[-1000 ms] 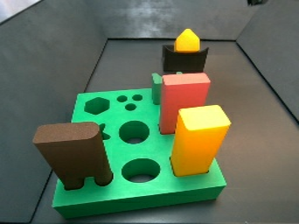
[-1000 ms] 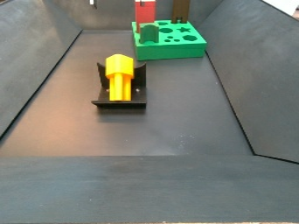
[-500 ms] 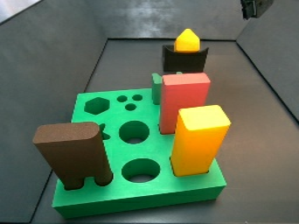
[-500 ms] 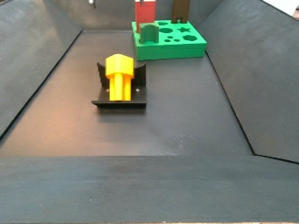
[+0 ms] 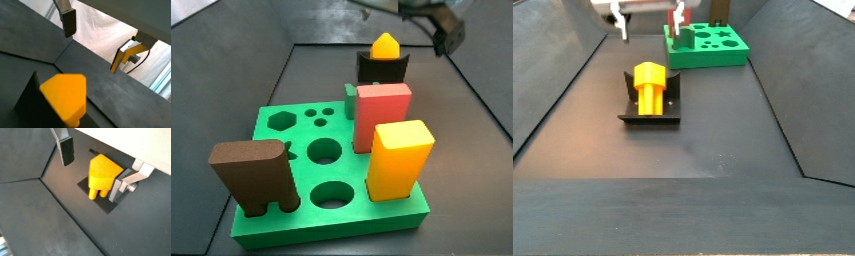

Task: Pick up the 3 prong object. Move up. Rotate the 3 prong object. Place the 3 prong object on the fixture. Regrasp the 3 prong object. Move to above the board. Insert the 3 prong object.
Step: Regrasp the 3 prong object.

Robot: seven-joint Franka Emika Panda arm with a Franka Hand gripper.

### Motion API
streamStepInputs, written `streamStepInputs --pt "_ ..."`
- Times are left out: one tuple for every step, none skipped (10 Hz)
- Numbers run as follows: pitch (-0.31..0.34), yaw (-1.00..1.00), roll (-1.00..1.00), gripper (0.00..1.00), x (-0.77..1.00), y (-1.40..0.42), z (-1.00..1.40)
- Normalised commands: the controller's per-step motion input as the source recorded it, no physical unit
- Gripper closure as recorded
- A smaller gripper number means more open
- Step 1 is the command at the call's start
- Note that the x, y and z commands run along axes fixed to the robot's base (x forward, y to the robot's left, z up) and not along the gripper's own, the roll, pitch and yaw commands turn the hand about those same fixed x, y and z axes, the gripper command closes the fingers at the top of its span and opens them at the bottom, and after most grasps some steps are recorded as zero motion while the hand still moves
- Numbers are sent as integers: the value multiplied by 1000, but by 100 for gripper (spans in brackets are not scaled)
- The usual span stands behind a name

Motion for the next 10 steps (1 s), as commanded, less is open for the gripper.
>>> streamStepInputs --pt "-93 9 66 0 83 49 -1000" --pt "-77 -7 63 0 88 46 -1000" --pt "-55 -24 62 0 98 40 -1000" --pt "-41 -29 61 0 113 36 -1000" --pt "-19 -26 63 0 109 25 -897" --pt "7 -22 65 0 98 11 -698" --pt "18 -12 65 0 93 4 -554" --pt "17 1 61 0 82 4 -423" --pt "13 21 56 0 71 2 -241" --pt "27 27 49 0 19 -9 -170"
